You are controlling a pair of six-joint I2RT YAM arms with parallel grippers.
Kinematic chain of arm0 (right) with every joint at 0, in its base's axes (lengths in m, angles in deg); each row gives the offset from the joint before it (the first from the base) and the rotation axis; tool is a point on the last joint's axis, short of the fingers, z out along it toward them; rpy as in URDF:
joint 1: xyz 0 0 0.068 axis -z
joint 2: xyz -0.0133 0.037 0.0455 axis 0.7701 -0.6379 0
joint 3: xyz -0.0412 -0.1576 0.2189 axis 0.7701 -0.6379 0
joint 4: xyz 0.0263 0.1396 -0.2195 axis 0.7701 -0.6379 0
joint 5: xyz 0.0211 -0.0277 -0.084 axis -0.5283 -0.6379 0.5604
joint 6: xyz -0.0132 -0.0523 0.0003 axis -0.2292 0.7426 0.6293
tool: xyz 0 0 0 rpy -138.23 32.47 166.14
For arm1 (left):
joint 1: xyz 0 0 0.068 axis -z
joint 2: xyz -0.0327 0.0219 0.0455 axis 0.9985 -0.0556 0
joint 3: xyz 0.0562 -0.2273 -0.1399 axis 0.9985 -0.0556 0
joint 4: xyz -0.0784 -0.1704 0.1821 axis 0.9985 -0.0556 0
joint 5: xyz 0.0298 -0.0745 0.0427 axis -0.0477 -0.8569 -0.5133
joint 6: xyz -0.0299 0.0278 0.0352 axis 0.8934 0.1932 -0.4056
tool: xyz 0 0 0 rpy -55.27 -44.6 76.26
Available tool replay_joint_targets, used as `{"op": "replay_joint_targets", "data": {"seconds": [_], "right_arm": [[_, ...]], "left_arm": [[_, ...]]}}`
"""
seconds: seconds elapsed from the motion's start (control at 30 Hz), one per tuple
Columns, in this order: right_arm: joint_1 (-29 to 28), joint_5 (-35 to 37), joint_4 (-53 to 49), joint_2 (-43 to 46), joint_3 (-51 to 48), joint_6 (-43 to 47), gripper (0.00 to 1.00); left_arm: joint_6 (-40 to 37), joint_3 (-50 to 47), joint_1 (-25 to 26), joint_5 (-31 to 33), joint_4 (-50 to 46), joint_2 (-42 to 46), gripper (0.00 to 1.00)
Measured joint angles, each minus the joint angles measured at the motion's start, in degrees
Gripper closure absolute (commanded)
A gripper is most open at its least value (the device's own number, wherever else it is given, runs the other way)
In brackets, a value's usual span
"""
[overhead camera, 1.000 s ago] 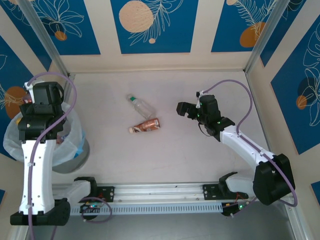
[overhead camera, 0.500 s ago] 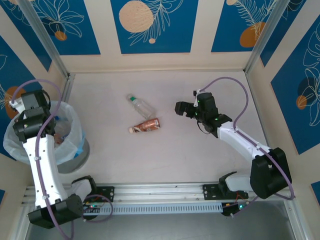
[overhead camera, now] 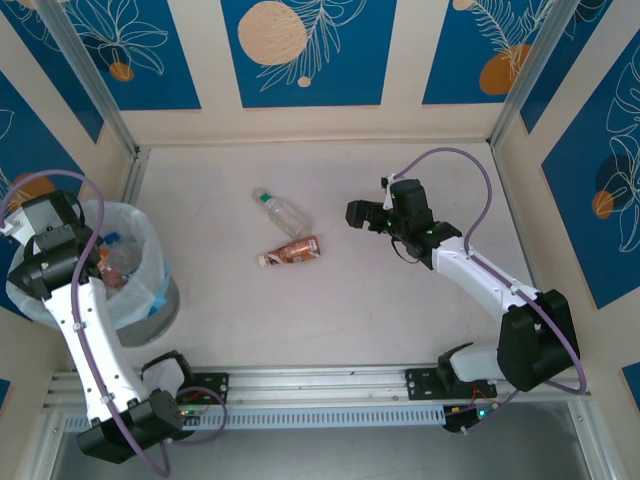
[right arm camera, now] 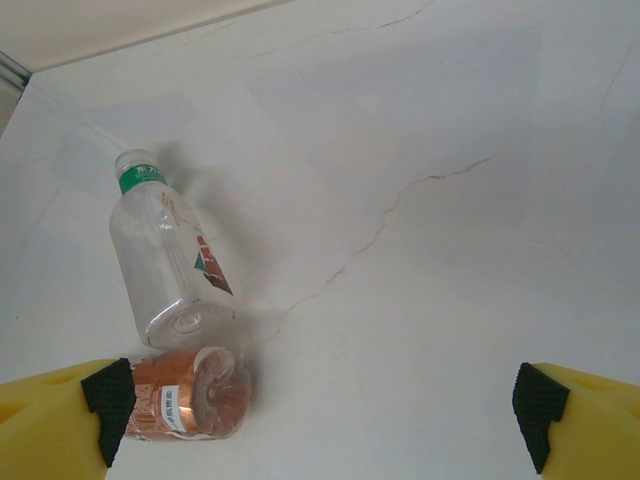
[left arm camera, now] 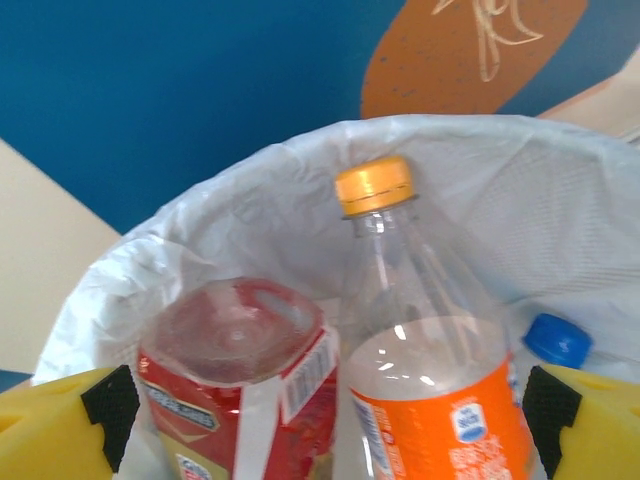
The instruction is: Put the plastic bottles in the bin
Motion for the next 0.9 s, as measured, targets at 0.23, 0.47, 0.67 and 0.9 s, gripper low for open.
{"op": "replay_joint_targets", "data": {"seconds": [0.23,0.47,0.67,0.9], "right_arm": [[-0.07,0.0,-1.05,-0.31,0.0,-0.02,0.01],[-0.83,0.28,-1.4,-0.52,0.0,-0.46,0.0],[-1.01,2.08,-1.51,-0.31,-0.04,-1.16,0.0],[-1.01,3.91,-1.9,3.41,-2.29,-1.36,0.0]], "left_arm": [[-0.15,0.61,0.92,-13.84,2.14,0.13,0.01],[-3.32,0.79,14.19,-19.5,5.09,2.01,0.01],[-7.93,1.33,28.39,-20.11,7.89,1.53,0.01],[-13.35,2.03,43.41,-18.82,11.74,-4.83,0.01]]}}
